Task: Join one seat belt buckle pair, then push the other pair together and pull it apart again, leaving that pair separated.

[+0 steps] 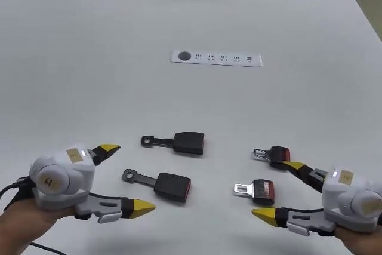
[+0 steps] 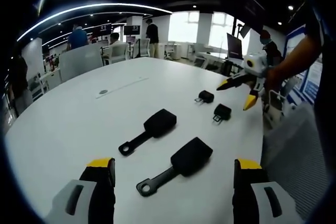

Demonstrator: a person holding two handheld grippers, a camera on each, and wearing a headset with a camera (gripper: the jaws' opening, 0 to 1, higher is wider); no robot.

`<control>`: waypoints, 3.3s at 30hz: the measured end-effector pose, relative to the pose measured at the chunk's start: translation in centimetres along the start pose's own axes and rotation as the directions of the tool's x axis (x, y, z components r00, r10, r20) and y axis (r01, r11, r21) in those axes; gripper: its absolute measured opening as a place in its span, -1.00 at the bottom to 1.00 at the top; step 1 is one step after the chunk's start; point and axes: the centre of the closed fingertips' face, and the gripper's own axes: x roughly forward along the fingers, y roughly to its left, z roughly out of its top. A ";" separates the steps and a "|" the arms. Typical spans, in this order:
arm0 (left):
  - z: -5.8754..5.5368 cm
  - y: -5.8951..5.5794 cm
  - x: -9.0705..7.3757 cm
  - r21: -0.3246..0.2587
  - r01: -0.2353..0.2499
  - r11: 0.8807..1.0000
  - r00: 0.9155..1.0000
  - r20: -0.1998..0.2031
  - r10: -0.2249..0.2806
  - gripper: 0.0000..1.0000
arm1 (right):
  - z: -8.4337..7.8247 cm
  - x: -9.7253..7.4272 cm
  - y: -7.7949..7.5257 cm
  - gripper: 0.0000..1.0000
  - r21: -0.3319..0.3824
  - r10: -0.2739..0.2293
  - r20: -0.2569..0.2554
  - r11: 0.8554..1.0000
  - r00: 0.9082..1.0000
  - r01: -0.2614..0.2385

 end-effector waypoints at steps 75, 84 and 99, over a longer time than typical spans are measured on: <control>-4.8 -2.9 8.7 0.393 0.457 0.798 0.869 -0.388 -0.306 -0.07 | -5.1 2.0 -0.3 -0.14 -0.158 0.302 -0.313 0.918 0.900 -0.363; -4.8 -3.1 8.6 0.385 0.434 0.815 0.882 -0.365 -0.297 -0.26 | -5.5 2.0 -0.6 -0.25 -0.177 0.304 -0.339 0.909 0.890 -0.378; -4.6 -3.0 8.5 0.362 0.389 0.847 0.901 -0.343 -0.267 -0.27 | -5.3 2.1 -0.5 -0.28 -0.212 0.314 -0.386 0.885 0.867 -0.415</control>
